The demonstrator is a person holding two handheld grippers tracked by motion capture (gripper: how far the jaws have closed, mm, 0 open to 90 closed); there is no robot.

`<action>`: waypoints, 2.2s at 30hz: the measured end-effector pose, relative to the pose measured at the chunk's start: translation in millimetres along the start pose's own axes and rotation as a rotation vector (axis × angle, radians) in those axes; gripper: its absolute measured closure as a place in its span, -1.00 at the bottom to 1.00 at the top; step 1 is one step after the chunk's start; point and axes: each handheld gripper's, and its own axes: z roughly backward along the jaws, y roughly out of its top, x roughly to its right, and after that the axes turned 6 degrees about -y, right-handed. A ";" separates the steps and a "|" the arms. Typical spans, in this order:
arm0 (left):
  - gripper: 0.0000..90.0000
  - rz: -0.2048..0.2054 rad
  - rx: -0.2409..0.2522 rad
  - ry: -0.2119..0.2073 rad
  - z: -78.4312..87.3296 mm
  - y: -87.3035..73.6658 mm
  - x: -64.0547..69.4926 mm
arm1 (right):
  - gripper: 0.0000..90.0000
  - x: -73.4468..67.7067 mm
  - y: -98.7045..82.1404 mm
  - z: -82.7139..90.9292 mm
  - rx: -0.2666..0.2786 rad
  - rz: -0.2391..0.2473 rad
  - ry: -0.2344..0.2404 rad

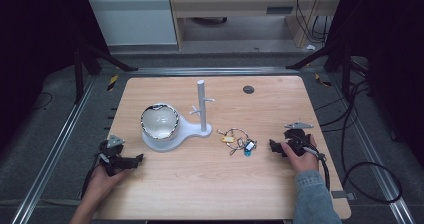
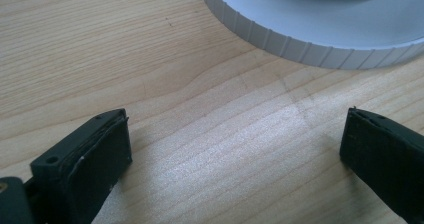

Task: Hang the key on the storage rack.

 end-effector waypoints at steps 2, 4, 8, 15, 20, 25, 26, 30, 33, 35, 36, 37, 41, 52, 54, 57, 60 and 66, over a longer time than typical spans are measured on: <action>-1.00 0.000 0.000 0.000 0.0 0.0 0.0 | -1.00 0.0 0.0 -0.1 0.000 -0.001 -0.001; -1.00 0.000 0.000 0.000 0.0 0.0 0.0 | -1.00 0.1 0.0 -0.1 0.001 0.000 0.000; -1.00 0.000 0.000 0.000 0.0 0.0 0.0 | -0.99 0.3 -0.1 0.2 0.000 0.000 0.003; -1.00 0.001 0.000 0.002 -0.1 0.0 0.1 | -0.99 1.0 -0.4 0.5 0.000 0.002 0.012; -1.00 0.001 0.000 0.002 -0.1 0.0 0.1 | -0.99 3.1 -1.0 1.0 0.003 0.018 0.026; -1.00 0.001 0.000 0.002 0.0 0.0 0.0 | -0.98 3.7 -1.9 1.9 0.003 0.022 0.032; -1.00 0.001 0.000 0.002 0.0 0.0 0.0 | -0.95 3.8 -2.0 2.5 0.002 0.021 0.033; -1.00 -0.002 -0.004 0.003 0.2 0.1 0.0 | -0.74 4.1 -1.1 4.0 0.012 0.032 0.037; -1.00 -0.001 -0.003 0.002 0.1 0.0 0.0 | -0.63 4.7 3.0 8.0 0.005 0.064 0.049; -1.00 -0.002 -0.003 0.003 0.2 0.0 -0.1 | -0.55 3.8 7.0 12.3 -0.001 0.083 0.060; -1.00 0.000 -0.002 0.003 0.1 0.0 0.0 | -0.53 3.3 9.4 14.2 -0.009 0.096 0.075; -1.00 0.000 -0.003 0.003 0.1 0.0 0.0 | -0.51 2.0 12.2 16.1 -0.014 0.116 0.084; -1.00 0.000 -0.002 0.003 0.1 0.0 0.1 | -0.39 -6.1 25.9 24.4 -0.040 0.198 0.121; -1.00 0.000 -0.003 0.003 0.2 0.0 0.0 | 0.17 -47.3 66.4 25.3 -0.164 0.401 0.229; -1.00 0.000 -0.002 0.003 0.1 0.0 0.1 | 0.27 -54.5 71.2 23.8 -0.177 0.427 0.245; -1.00 -0.002 -0.004 0.002 0.3 -0.1 0.0 | 0.39 -64.9 77.2 21.0 -0.192 0.456 0.266; -1.00 -0.002 -0.004 0.002 0.3 -0.1 0.0 | 0.49 -73.5 81.7 17.9 -0.212 0.470 0.281; -1.00 -0.003 -0.003 0.001 0.3 -0.2 0.0 | 0.74 -85.4 88.6 11.9 -0.249 0.475 0.308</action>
